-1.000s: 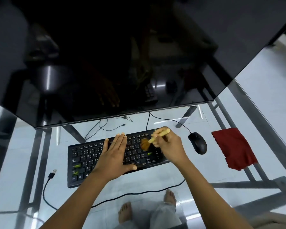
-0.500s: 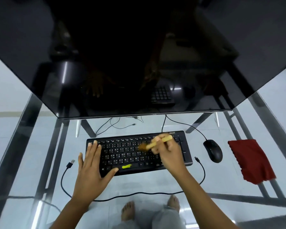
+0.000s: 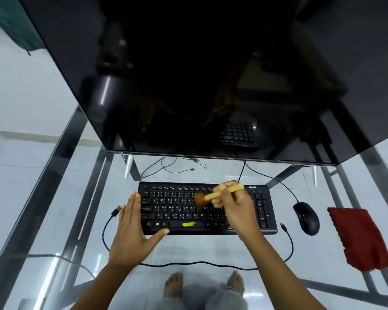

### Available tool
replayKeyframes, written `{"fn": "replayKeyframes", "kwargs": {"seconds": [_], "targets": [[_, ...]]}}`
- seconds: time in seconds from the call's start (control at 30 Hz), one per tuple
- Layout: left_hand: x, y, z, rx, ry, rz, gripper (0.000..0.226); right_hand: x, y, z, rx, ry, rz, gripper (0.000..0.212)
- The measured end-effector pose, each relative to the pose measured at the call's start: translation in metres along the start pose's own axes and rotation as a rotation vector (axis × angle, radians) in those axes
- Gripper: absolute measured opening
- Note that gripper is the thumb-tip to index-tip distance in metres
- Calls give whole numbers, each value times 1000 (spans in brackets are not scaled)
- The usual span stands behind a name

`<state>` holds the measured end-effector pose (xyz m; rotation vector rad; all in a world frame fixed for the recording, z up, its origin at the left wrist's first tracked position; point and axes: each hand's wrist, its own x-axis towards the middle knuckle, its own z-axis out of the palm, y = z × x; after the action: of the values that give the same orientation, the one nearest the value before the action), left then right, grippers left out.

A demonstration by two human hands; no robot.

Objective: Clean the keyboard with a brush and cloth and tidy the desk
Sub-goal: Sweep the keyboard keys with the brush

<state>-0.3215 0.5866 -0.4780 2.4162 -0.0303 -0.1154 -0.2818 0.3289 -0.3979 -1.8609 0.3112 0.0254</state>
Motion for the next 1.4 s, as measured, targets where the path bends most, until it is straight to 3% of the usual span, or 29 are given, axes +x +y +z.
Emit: {"fn": "replayKeyframes", "kwargs": {"seconds": [0.07, 0.2, 0.33, 0.43, 0.47, 0.57, 0.6, 0.67, 0.73, 0.8, 0.87, 0.9, 0.97, 1.03, 1.17, 1.3, 1.4], "targets": [[-1, -2, 0, -12, -14, -25, 116, -3, -3, 9, 19, -162, 85, 17], [-1, -1, 0, -54, -35, -86, 119, -7, -2, 24, 41, -43, 52, 16], [-1, -4, 0, -57, -31, -92, 119, -13, -3, 39, 35, -188, 63, 14], [-1, -3, -1, -68, -22, -82, 119, -6, -1, 41, -90, 81, -154, 14], [-1, -2, -1, -72, -17, -76, 118, -5, -5, 39, -61, 72, -164, 12], [-1, -2, -1, -68, -2, -60, 118, -6, -10, 45, -12, -272, 25, 14], [-1, -3, -1, -63, -1, -57, 118, -6, -9, 47, -87, -307, 27, 14], [0, -4, -1, -59, -10, -61, 118, -3, -5, 50, -197, -150, -73, 14], [1, -4, 0, -57, -10, -64, 119, 0, -8, 49, -144, 2, -144, 12], [0, -6, 1, -55, -9, -66, 119, 1, -13, 52, -32, -105, -74, 15], [0, -9, 2, -48, -6, -56, 118, -1, -16, 58, -88, -281, -20, 16], [0, -10, 2, -44, -1, -48, 118, 0, -15, 59, -162, -278, -40, 15], [1, -10, 3, -51, 5, -48, 117, 6, -14, 62, -294, -114, -191, 14], [2, -12, 4, -55, 18, -41, 116, 10, -20, 67, -230, -39, -229, 12], [2, -12, 6, -47, 38, -20, 116, 14, -31, 91, -284, -215, -204, 13], [2, -7, 4, -90, 53, -31, 119, 22, -45, 110, -252, -112, -277, 14], [1, -5, 2, -90, 65, -38, 120, 20, -49, 124, -233, -300, -207, 13]]}}
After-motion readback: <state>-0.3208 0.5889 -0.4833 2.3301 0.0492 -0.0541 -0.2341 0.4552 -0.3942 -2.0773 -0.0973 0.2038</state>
